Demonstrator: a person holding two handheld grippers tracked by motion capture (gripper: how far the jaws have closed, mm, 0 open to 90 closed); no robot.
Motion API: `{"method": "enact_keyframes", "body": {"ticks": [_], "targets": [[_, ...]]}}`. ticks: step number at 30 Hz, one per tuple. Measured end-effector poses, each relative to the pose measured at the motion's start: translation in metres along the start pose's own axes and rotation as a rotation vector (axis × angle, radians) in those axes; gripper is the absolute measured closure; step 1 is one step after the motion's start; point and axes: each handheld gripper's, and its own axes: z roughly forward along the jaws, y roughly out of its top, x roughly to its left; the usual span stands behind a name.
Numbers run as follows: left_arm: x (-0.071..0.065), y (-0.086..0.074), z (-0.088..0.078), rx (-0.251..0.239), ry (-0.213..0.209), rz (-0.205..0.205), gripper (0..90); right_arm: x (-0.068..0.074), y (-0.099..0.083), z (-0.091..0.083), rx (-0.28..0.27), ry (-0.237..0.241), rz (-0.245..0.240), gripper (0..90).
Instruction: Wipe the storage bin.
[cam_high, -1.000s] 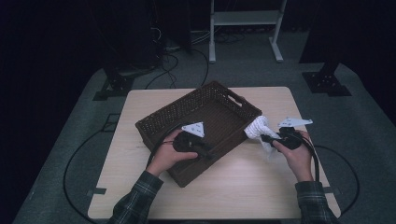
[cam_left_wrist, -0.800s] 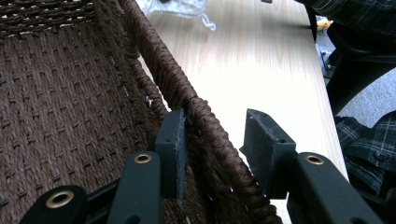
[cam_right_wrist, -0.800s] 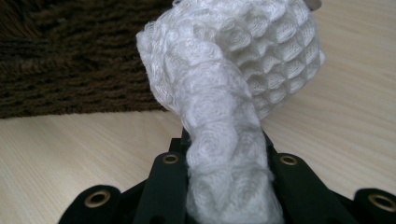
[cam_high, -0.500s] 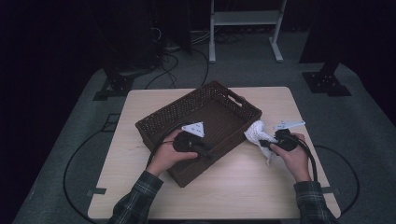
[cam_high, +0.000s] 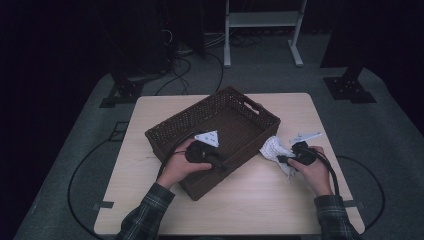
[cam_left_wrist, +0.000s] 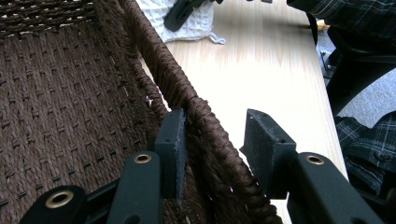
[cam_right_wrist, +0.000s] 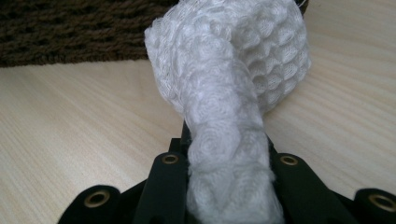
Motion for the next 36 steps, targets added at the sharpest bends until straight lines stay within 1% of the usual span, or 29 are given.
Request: {"method": "enact_keyframes", "body": {"ticks": [4, 7, 9, 10, 11, 15, 19, 20, 26, 31, 36], "targets": [[0.000, 0.000, 0.000, 0.000, 0.000, 0.000, 58.6, 0.003, 0.001, 0.001, -0.002, 0.004, -0.004, 74.1], [0.000, 0.000, 0.000, 0.001, 0.000, 0.000, 58.6, 0.003, 0.001, -0.002, -0.024, 0.004, -0.016, 74.1], [0.000, 0.000, 0.000, 0.000, 0.000, -0.001, 58.5, 0.004, 0.002, -0.004, -0.041, 0.008, -0.011, 74.1], [0.000, 0.000, 0.000, 0.001, -0.001, -0.001, 58.5, 0.003, 0.002, -0.005, -0.054, 0.010, -0.019, 74.0], [0.000, 0.000, 0.000, 0.002, -0.002, -0.002, 58.5, 0.004, 0.002, -0.007, -0.059, 0.011, -0.014, 73.9], [0.001, 0.000, 0.000, 0.003, -0.005, -0.005, 58.1, 0.005, 0.004, -0.011, -0.092, 0.015, -0.024, 73.9], [0.001, 0.000, 0.000, 0.003, -0.005, -0.005, 58.2, 0.008, 0.006, -0.016, -0.107, 0.015, -0.029, 73.9], [0.001, 0.000, 0.000, 0.003, -0.004, -0.005, 58.2, 0.008, 0.007, -0.018, -0.115, 0.014, -0.036, 73.9], [0.001, 0.000, 0.000, 0.003, -0.005, -0.005, 58.1, 0.010, 0.010, -0.028, -0.156, 0.021, -0.041, 73.9], [0.001, 0.000, 0.000, 0.003, -0.005, -0.006, 58.1, 0.012, 0.011, -0.035, -0.177, 0.026, -0.045, 73.9], [0.001, 0.000, 0.000, 0.003, -0.005, -0.006, 58.1, 0.017, 0.014, -0.042, -0.196, 0.032, -0.061, 74.0]]}}
